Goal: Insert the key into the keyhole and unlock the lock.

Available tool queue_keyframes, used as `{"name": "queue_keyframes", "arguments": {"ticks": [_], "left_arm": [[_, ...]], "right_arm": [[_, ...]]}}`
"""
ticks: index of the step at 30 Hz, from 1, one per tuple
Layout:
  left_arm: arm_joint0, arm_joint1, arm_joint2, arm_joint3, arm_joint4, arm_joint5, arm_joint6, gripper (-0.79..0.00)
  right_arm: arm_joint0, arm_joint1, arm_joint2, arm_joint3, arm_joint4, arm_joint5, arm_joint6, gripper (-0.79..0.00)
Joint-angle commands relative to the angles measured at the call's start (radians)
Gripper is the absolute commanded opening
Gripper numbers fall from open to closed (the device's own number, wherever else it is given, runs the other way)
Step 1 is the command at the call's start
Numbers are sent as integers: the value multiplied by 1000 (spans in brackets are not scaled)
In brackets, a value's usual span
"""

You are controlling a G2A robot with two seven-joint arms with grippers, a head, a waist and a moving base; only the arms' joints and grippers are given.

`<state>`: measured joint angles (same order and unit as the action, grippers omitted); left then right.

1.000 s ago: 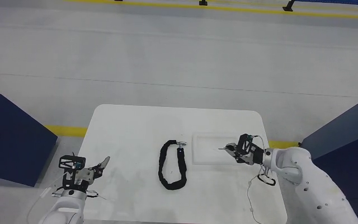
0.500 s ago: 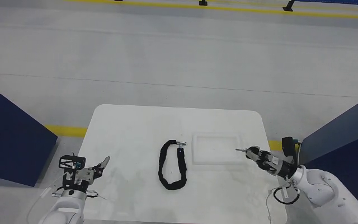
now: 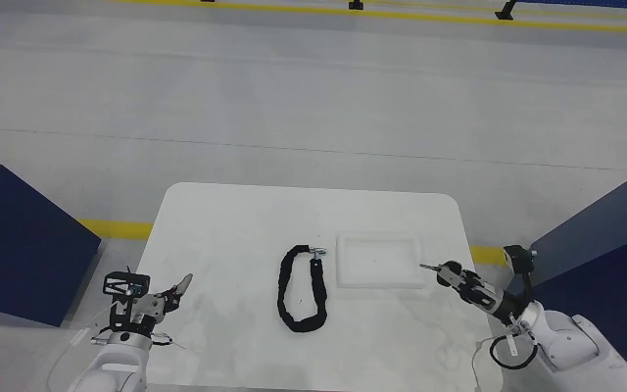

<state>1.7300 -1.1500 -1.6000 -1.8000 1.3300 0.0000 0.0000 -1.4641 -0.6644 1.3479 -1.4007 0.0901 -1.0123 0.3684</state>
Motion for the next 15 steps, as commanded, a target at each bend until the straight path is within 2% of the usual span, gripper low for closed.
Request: {"name": "queue_keyframes", "arguments": {"ticks": [1, 6, 15], "left_arm": [[0, 0, 0, 0, 0, 0, 0, 0], [0, 0, 0, 0, 0, 0, 0, 0], [0, 0, 0, 0, 0, 0, 0, 0]], "right_arm": [[0, 0, 0, 0, 1, 0, 0, -785], [-5, -6, -38, -12, 69, 48, 56, -785], [38, -3, -117, 50, 456, 81, 422, -785]]}}
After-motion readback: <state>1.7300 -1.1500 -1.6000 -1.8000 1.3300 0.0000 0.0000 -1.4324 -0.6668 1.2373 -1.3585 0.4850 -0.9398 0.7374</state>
